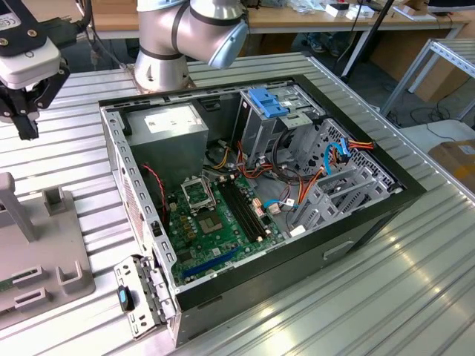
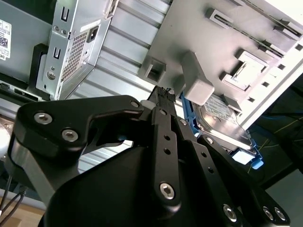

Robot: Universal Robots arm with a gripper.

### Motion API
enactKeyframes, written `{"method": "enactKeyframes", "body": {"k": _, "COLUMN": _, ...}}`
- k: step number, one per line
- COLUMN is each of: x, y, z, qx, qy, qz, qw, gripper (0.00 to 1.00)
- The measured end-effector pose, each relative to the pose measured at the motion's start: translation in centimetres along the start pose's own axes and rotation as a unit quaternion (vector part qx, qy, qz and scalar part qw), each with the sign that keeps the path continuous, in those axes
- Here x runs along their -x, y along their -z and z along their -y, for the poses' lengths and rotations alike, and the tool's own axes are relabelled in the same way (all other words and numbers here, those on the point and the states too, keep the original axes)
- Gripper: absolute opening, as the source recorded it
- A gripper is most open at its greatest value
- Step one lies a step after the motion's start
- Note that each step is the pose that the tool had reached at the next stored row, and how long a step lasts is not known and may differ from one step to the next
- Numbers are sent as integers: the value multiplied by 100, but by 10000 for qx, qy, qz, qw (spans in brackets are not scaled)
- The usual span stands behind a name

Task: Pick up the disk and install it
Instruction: 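Reach for the disk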

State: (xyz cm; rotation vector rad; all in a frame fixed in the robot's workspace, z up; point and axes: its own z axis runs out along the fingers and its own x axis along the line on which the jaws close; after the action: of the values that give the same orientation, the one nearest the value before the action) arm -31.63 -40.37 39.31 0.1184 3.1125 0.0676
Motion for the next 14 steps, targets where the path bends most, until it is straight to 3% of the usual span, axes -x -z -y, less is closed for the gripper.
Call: {"method": "enactKeyframes", "body": {"k": 14, "x": -184, "y": 5, "z": 14, "qx": 0, "qy": 0, "qz": 0, "qw": 10000, "gripper": 11}}
